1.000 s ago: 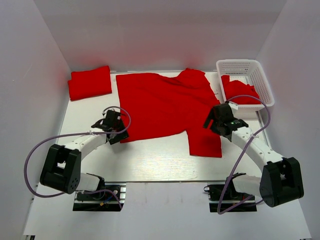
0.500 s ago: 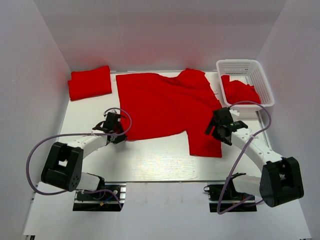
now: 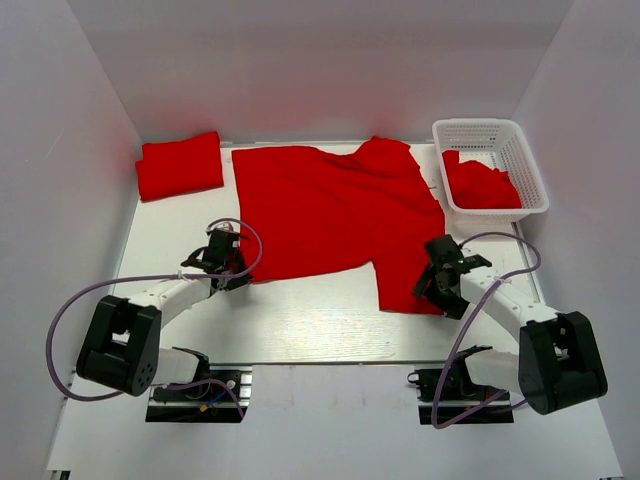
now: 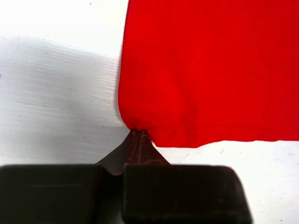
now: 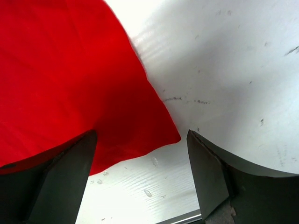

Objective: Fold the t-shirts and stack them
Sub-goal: Flatten out the tshirt

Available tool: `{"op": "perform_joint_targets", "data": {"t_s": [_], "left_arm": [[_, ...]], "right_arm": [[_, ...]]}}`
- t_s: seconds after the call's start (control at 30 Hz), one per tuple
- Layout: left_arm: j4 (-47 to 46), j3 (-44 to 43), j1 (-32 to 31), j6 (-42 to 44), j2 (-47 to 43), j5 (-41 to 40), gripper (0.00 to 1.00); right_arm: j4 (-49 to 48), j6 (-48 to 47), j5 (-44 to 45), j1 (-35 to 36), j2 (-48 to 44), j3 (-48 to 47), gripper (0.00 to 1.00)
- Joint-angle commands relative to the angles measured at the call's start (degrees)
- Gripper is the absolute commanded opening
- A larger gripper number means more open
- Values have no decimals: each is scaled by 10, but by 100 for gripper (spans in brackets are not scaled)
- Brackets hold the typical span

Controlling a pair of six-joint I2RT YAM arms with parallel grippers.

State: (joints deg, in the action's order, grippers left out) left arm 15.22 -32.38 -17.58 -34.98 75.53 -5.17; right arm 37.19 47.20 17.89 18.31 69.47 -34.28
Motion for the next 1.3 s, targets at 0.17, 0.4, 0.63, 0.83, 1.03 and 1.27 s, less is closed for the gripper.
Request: {"op": "perform_joint_targets", "data": {"t_s": [0.17,0.4,0.63,0.83,1.03,1.27], "left_arm": [[-1,7,-1,15,-27,-5,0],[5,-10,-1,20,-50,-23,0],[17,-79,-1,50,-110,-51,0],[12,-162,-1,80,-148,-82,0],[-2,-281,-1,117,-148,-99,0],[-13,-458,-1,184,-142,-104,0]], "right_arm": [[-52,25,-48,-4,14,33,53],[-81,3,-32,-3,2,-2,0],[-148,-81,47,-5,-94,-73,0],[-244,-153,96,-3,-166,-125,0],[-403,-212,176,-3,-191,-197,0],[-518,-348,189,-3,-154,-347,0]]}}
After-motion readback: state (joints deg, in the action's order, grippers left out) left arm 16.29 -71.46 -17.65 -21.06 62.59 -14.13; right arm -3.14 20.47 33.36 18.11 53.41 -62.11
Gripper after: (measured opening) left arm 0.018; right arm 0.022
